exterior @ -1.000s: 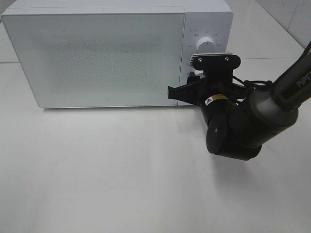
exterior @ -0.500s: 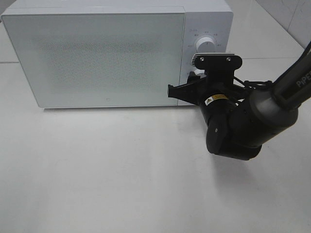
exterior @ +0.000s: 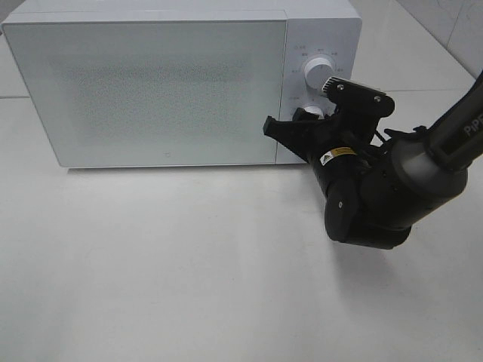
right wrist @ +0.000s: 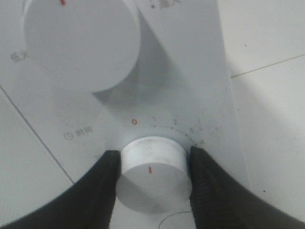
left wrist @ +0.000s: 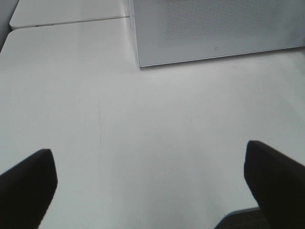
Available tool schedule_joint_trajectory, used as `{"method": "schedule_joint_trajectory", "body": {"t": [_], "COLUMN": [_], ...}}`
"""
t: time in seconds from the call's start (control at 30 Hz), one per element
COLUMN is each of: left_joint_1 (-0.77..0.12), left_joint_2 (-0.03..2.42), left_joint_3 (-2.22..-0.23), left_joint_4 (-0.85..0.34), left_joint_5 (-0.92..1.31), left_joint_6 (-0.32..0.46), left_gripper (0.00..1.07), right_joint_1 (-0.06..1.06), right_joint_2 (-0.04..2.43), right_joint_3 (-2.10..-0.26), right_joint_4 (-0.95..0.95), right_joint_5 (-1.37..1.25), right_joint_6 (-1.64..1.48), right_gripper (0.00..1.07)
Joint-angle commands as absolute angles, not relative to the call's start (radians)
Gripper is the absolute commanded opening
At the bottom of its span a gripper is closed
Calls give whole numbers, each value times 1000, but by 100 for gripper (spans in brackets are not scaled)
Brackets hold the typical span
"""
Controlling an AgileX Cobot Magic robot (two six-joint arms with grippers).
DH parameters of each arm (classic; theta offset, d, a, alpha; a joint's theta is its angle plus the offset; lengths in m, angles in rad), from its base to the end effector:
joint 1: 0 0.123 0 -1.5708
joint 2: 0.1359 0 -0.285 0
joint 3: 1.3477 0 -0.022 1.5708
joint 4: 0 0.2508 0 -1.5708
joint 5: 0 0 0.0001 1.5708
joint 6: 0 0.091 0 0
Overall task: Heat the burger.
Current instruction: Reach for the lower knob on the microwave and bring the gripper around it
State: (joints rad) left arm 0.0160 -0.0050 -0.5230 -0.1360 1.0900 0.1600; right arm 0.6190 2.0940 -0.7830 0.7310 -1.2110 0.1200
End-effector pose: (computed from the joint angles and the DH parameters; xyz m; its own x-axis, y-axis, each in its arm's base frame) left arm -0.0098 -0.0111 0.2818 -0.4428 0.0889 -0.8922 0.1346 0.9904 0.0318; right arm 0.3189 0.1574 0.1113 -0.0678 0.3476 -0.9352 0.0881 0.9358 0.3414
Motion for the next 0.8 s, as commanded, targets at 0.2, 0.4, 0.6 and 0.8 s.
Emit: {"method": "schedule_joint_trajectory", "body": {"t": [0.2, 0.4, 0.6, 0.8], "left_joint_1": [20, 20, 20, 20], "left_joint_2": [-23, -23, -23, -23], "left_joint_3": [-520, -520, -520, -520], "left_joint_4": [-143, -143, -143, -143], "left_joint_5": [1078, 1078, 1078, 1078], "left_joint_6": [153, 153, 153, 153], "left_gripper": [100, 100, 100, 100], "right_joint_1": [620, 620, 620, 620], "right_joint_2": [2090, 2090, 2090, 2090], "right_joint_3": [-801, -801, -801, -801], "right_joint_4": [589, 588, 588, 588], "right_joint_5": [-1401, -1402, -1402, -1402], "right_joint_6": [337, 486, 629, 760], "right_gripper": [10, 10, 10, 10]}}
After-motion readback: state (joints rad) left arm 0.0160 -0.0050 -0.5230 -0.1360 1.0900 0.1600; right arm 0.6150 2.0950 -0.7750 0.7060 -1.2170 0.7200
